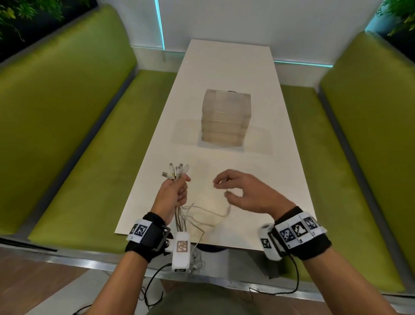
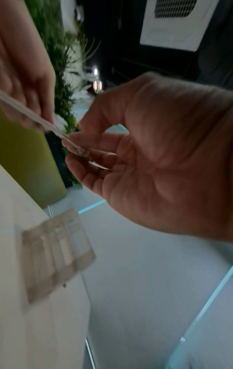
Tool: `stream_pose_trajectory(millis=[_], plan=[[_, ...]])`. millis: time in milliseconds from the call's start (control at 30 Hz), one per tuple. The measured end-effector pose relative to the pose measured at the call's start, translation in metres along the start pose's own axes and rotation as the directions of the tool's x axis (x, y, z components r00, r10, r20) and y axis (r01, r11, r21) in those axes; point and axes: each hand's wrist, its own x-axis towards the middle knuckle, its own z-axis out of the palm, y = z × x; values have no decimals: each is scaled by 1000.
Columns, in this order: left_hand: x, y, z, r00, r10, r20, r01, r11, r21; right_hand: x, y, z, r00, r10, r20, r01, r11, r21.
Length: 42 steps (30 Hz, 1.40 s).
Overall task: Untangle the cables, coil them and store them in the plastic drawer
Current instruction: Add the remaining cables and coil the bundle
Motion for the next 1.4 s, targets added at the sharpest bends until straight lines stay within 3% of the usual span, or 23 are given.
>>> stream_pose_trajectory(millis=[67,133,233,300,467,667,800,867,967,1133,1200,1267,1333,1400], plan=[[-3,-1,9,998,1,62,-2,1000,17,10,-14,16,997,-54,-57,59,994,92],[-7,-2,18,992,12,124,-13,1000,6,21,-25,29,983,-23,-185,62,976,208],[-10,-4,26,991,-6,137,19,996,-91,33,-37,38,935,219,-278,-71,886,458],[-11,-4,27,993,-10,119,32,984,-176,38,-38,42,877,372,-304,-161,824,543],[-10,-8,22,988,7,154,26,976,-214,44,-33,51,787,514,-342,-247,770,589],[-10,-10,17,977,65,203,-33,987,-159,43,-30,58,806,540,-243,-226,660,717],[-7,-8,8,986,62,152,-39,987,-153,31,-24,59,904,427,-20,-262,591,763],[-5,-7,2,992,62,111,-44,986,-161,20,-20,60,931,350,104,-315,627,712],[-9,-6,4,991,66,119,-49,988,-143,11,-12,62,946,270,179,-322,725,609],[-13,-3,11,992,92,81,-71,969,-237,4,-3,69,891,264,369,-402,838,370],[-11,0,8,993,89,77,-64,958,-281,2,4,75,906,311,288,-396,863,313],[-11,1,6,993,81,88,-54,959,-276,3,9,82,944,325,51,-329,929,171],[-13,1,8,989,83,126,-50,968,-248,6,13,88,945,259,-197,-269,963,-24],[-15,3,11,981,101,165,-65,976,-209,8,21,89,930,254,-265,-283,956,-77]])
